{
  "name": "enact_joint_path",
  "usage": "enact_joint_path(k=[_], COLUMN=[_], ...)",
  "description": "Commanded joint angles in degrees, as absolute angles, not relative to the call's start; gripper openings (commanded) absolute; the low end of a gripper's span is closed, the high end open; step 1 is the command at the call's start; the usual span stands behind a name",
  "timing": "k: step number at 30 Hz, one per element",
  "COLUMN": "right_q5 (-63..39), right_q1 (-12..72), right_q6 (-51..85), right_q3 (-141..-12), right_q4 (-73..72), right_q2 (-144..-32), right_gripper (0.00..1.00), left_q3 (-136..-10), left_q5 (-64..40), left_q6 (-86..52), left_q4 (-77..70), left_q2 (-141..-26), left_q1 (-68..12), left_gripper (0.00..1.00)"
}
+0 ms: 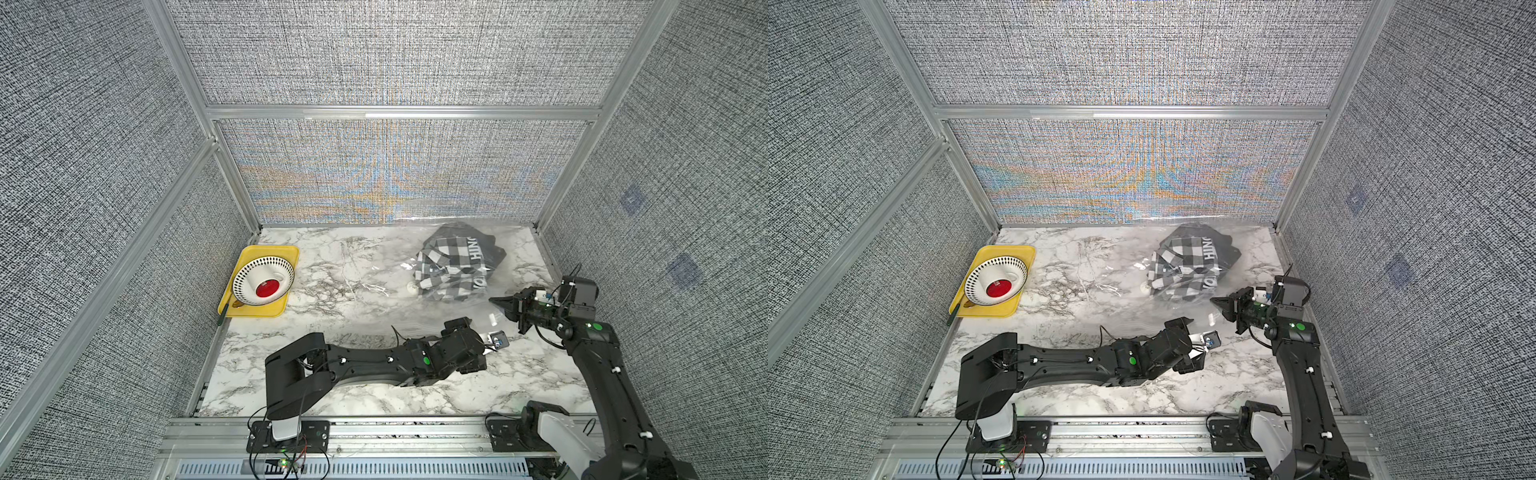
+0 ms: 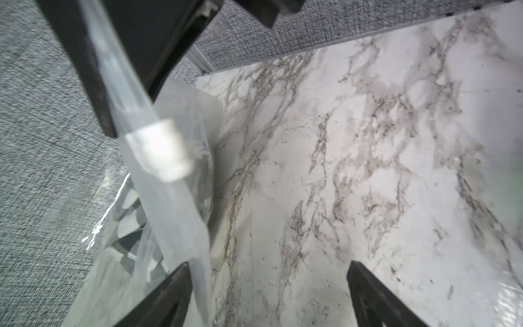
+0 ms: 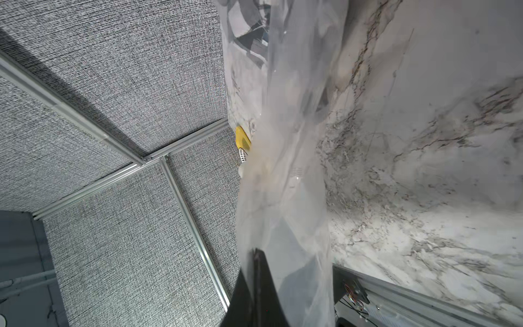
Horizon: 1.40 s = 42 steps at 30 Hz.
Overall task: Place the folded shirt into the vacuum bag
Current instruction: Adjust the vacuum bag at the center of the board.
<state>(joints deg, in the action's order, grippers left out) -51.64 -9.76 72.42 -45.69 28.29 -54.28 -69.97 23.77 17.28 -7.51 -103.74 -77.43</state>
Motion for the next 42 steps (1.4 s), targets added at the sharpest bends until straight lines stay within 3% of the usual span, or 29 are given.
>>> enact_joint_path(k=[1,3,6,18,23,26,29,32,37,42], right_q5=[-53.0,-52.9,-52.8,-52.5,-51.1,-47.7,-47.9,-49.7,-37.6,-36.7], right_q1=[-9.6,-9.4,-9.1,-8.6,-8.4,-8.4,-8.4,-8.2,-1.0,7.0], right_q6=[73.6,73.3,73.6,71.9,68.0,57.4,44.7,32.9,16.1,3.8], right_q3=[-47.8,-47.7,-47.2,-48.7,-49.5,-52.7,-54.4,-55.9,-55.5,-50.0], right_q4=[29.1,29.5,29.1,28.6,24.0,22.4,21.2,21.7,20.9,14.5], right_q2=[-54.3,-54.5,-54.3,-55.7,-56.3,-56.8,-56.5,-55.2,-48.3,-42.9], right_gripper=[0.00,0.00,0.00,0.00,0.02,0.27,0.59,0.76,0.81,0.82], left_q3=[-70.9,-71.5,-72.4,-73.2,-74.3,-74.8,-76.5,-78.6,-82.3,-84.8], left_q5=[30.2,31.7,33.1,32.8,28.2,23.3,18.0,13.9,4.4,-0.4], left_q6=[19.8,20.3,21.2,18.1,16.0,14.1,13.0,12.9,11.9,12.0], left_q4=[-13.2,-13.8,-14.8,-12.2,-5.9,-0.8,5.2,10.8,17.8,22.2], left_q2=[-104.4,-104.8,-105.6,-102.8,-99.4,-96.3,-93.5,-91.2,-89.3,-89.7], left_q1=[-77.4,-77.4,-77.3,-74.3,-71.4,-68.6,-65.8,-63.7,-59.7,-57.7], left_gripper=[0.73,0.63,0.60,0.00,0.00,0.00,0.00,0.00,0.00,0.00])
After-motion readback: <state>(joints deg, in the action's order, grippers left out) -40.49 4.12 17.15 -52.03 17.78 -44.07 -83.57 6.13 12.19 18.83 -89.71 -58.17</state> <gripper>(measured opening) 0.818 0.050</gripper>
